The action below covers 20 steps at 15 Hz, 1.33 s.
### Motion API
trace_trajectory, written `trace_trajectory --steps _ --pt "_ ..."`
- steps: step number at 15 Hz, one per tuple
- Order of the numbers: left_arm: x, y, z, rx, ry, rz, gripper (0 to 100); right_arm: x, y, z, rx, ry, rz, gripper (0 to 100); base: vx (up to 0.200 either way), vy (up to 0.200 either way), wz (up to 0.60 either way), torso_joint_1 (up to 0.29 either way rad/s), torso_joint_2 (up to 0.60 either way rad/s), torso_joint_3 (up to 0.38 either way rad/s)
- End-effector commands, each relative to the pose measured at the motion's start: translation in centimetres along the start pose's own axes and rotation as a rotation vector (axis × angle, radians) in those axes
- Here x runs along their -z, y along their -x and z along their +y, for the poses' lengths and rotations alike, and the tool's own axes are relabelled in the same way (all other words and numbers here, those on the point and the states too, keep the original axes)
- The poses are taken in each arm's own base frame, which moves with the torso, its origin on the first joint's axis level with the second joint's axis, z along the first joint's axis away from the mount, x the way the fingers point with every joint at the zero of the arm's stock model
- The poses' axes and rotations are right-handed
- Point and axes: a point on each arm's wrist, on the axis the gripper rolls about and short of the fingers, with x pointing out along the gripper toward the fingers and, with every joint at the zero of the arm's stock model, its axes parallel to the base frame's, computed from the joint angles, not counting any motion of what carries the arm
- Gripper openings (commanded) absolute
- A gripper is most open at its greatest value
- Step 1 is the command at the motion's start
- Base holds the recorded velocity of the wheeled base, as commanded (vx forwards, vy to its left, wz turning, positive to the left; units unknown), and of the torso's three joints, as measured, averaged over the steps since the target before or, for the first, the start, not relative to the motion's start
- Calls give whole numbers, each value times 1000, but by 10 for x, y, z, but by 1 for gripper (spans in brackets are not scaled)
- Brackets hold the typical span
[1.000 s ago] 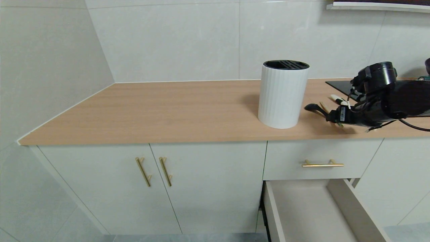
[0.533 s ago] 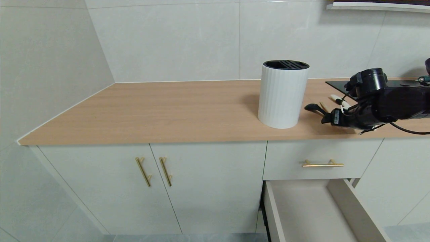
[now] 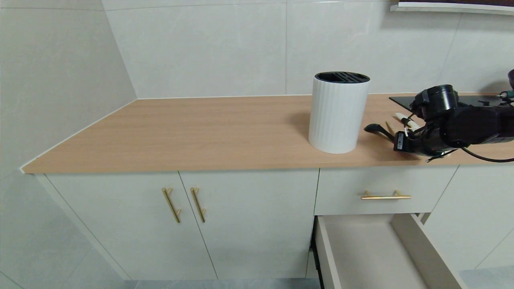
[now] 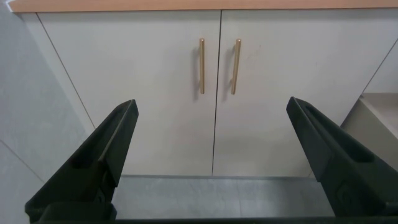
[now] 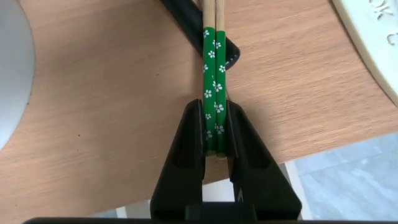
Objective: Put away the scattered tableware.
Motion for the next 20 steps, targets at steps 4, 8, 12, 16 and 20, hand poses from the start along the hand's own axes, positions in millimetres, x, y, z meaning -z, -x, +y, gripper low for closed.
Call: trace_trajectory --steps 4,8,12,16,20 --pt "0 0 0 1 1 0 100 -20 70 -7 -53 -62 -125 0 0 0 0 0 0 0" --pt "0 0 0 -1 1 0 100 10 174 -1 -221 2 -180 0 0 0 0 0 0 0" --pt "0 0 0 -1 1 0 100 63 256 -22 -402 146 -149 0 0 0 0 0 0 0" --pt "0 0 0 -1 1 0 100 99 283 -41 -526 219 -86 0 0 0 0 0 0 0" --pt "0 0 0 -1 1 0 100 140 258 -48 -437 303 116 0 0 0 0 0 0 0"
